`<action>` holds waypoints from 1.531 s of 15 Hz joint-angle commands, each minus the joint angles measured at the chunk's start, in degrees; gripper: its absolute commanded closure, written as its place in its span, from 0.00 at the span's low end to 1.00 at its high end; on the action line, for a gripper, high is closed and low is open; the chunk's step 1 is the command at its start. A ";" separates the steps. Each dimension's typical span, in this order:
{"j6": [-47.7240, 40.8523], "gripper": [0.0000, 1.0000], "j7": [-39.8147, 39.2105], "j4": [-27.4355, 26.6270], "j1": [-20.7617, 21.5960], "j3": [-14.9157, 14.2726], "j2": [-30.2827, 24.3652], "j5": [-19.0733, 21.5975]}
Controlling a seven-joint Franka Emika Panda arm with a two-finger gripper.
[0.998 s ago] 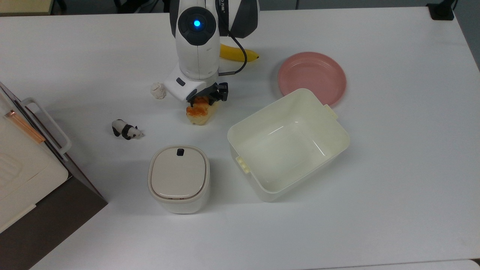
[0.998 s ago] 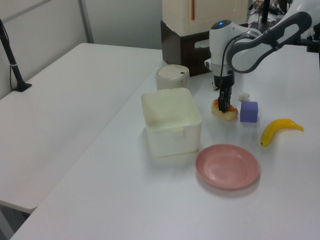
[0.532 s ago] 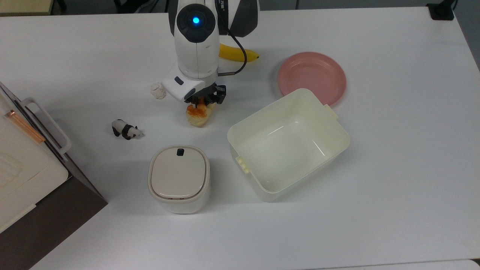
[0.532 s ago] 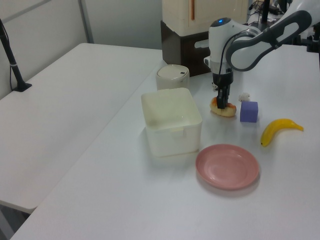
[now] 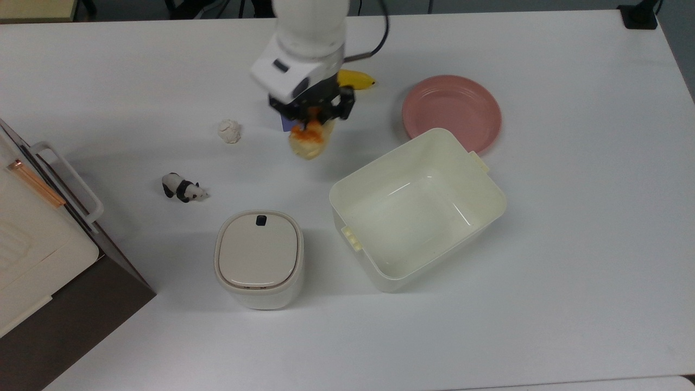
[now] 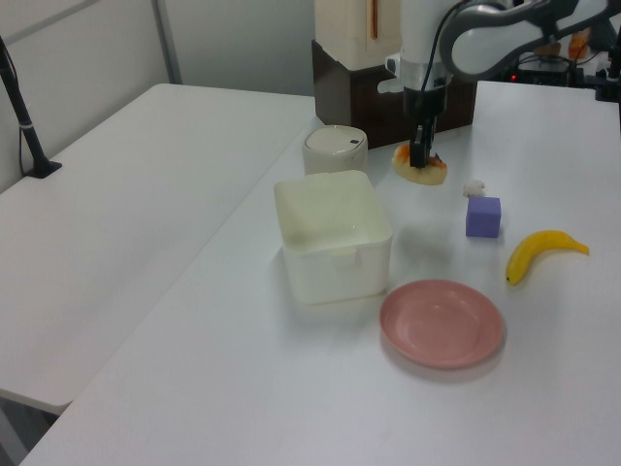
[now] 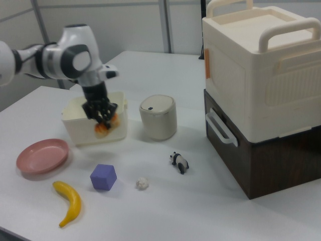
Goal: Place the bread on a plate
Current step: 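Lift the bread roll and carry it over the pink plate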
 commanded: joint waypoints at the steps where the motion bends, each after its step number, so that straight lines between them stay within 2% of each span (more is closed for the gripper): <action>1: -5.72 0.82 0.37 -1.03 4.25 1.44 -3.73 -0.33; 4: -7.05 0.82 1.33 -1.20 9.16 1.87 -4.88 -0.24; 7: -7.84 0.82 1.34 -1.12 12.08 3.10 -6.55 -0.06; 12: -8.55 0.81 1.34 -0.94 18.57 3.20 -6.55 0.02; 18: -8.55 0.81 1.34 -0.94 25.87 3.28 -5.24 2.04; 21: -8.03 0.77 1.16 -0.42 27.03 3.28 -3.57 2.05; 23: -7.94 0.77 0.99 2.82 26.85 3.28 -1.20 2.05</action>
